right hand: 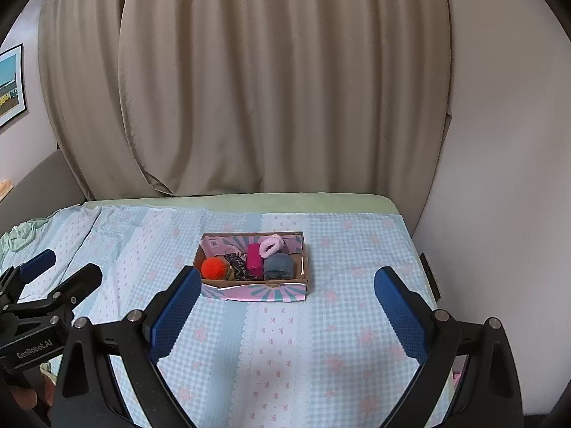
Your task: Organize soft objects
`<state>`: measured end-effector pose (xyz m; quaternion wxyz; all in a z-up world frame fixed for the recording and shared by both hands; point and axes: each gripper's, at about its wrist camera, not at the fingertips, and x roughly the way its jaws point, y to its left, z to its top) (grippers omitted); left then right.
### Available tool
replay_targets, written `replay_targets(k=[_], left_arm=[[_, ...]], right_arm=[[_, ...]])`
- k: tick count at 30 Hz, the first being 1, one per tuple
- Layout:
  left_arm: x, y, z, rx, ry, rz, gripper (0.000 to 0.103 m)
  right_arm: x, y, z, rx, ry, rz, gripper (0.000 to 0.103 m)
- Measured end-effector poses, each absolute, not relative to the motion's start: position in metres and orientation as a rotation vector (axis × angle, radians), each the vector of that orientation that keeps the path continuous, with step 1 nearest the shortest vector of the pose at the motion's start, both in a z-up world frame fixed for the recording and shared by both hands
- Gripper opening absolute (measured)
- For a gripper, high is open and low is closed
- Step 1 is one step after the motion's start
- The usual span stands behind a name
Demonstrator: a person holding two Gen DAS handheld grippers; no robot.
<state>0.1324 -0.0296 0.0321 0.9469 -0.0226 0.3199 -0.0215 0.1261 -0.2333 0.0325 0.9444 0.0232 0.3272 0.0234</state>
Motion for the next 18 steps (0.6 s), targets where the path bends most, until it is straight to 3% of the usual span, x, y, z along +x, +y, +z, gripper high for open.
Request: replay_targets(k=[18], left_arm=[[0.1318, -0.0288, 0.0336, -0.052, 0.650, -0.045, 0.103]], right_arm=[[0.1243, -0.2345, 0.0334, 0.051, 0.667, 0.034, 0.097]])
